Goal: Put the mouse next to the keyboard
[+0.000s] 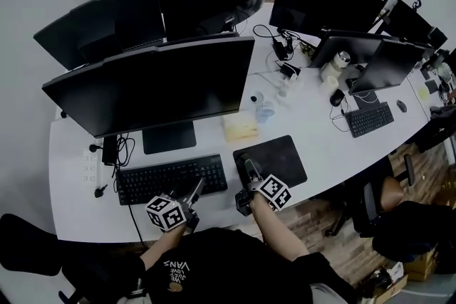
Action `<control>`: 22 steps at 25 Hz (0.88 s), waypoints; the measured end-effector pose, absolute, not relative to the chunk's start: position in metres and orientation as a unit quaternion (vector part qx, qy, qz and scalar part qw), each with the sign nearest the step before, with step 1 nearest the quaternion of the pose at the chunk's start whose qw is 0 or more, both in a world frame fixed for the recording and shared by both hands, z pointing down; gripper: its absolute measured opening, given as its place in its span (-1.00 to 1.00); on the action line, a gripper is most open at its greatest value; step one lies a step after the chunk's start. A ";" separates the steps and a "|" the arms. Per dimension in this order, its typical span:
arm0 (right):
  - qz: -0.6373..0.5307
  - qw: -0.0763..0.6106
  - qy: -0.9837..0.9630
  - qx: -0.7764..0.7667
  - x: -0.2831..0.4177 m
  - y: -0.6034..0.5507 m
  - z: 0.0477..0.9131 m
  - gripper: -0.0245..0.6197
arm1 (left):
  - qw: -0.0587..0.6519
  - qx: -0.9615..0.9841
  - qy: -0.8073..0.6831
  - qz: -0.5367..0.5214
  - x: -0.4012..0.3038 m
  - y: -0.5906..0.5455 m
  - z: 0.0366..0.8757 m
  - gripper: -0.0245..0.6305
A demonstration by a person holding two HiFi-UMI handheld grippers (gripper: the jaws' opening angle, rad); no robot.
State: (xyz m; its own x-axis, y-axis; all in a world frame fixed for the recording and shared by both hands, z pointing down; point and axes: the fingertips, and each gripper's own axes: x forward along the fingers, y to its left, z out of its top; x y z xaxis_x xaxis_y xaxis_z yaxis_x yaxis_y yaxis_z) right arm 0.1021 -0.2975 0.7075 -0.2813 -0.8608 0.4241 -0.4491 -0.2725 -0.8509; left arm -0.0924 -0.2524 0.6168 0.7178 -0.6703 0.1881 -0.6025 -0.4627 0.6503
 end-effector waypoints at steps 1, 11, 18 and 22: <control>-0.559 0.179 0.576 -0.569 0.101 -0.296 0.708 -0.19 | 0.361 0.853 -0.373 -0.048 -0.094 -0.252 0.617 -0.92; -0.550 0.042 0.639 -0.536 0.080 -0.286 0.709 0.37 | 0.371 0.846 -0.377 -0.061 -0.103 -0.252 0.622 -0.92; -0.535 -0.073 0.669 -0.511 0.073 -0.270 0.711 0.58 | 0.376 0.844 -0.376 -0.064 -0.101 -0.247 0.623 -0.92; -0.548 -0.085 0.672 -0.491 0.073 -0.265 0.711 0.62 | 0.381 0.842 -0.377 -0.066 -0.099 -0.243 0.626 -0.92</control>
